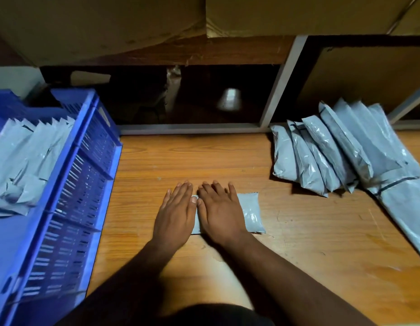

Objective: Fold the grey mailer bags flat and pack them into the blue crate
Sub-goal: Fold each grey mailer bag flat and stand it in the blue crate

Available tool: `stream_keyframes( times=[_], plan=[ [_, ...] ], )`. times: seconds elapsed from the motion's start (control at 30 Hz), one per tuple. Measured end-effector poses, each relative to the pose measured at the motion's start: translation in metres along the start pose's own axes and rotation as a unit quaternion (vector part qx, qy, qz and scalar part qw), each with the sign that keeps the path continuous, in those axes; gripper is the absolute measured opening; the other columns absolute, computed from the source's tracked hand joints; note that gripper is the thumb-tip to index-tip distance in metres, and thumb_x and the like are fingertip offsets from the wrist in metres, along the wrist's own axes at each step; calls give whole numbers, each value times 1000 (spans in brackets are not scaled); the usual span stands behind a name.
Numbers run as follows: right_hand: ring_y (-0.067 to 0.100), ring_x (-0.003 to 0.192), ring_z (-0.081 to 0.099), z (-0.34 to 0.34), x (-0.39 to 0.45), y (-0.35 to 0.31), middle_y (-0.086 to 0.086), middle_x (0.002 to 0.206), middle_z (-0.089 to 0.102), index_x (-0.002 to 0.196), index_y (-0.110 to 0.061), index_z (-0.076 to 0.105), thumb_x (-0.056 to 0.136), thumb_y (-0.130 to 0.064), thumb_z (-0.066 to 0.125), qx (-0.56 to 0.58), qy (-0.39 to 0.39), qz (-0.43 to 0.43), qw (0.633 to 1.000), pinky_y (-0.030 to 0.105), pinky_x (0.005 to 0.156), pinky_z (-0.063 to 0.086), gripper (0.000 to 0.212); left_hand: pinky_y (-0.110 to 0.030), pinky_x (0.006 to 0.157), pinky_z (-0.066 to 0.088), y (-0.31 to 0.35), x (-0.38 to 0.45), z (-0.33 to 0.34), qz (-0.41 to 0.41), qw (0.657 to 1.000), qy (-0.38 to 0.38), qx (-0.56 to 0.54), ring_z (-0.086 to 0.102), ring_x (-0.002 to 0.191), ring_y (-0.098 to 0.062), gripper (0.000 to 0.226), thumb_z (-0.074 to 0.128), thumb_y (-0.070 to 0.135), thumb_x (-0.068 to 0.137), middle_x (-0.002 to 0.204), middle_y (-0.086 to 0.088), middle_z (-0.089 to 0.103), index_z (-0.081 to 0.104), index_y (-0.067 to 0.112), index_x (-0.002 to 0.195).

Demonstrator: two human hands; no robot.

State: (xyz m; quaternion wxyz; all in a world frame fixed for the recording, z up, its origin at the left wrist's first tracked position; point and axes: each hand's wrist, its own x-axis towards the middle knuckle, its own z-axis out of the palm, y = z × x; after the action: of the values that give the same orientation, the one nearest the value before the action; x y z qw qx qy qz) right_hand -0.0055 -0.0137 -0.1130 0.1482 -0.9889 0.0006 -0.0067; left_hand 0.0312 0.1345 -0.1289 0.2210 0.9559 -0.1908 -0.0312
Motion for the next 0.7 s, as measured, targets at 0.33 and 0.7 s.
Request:
stream_keyframes(
  times=[0.33, 0.7],
  plan=[
    [29, 155, 26, 18, 1, 1, 3, 160, 44, 153, -15, 47, 110, -37, 22, -39, -9, -12, 999, 53, 125, 17, 54, -47, 125, 23, 0, -5, 19, 16, 996, 61, 66, 28, 153, -24, 55, 24, 32, 109, 160, -7, 42, 47, 6, 151],
    [27, 155, 25, 17, 0, -1, -2, 162, 42, 153, -20, 47, 110, -40, 17, -20, -46, -4, 999, 51, 125, 17, 57, -46, 127, 19, -1, -5, 17, 15, 998, 21, 55, 21, 156, -23, 62, 12, 38, 108, 163, -6, 36, 46, 9, 152]
  ],
)
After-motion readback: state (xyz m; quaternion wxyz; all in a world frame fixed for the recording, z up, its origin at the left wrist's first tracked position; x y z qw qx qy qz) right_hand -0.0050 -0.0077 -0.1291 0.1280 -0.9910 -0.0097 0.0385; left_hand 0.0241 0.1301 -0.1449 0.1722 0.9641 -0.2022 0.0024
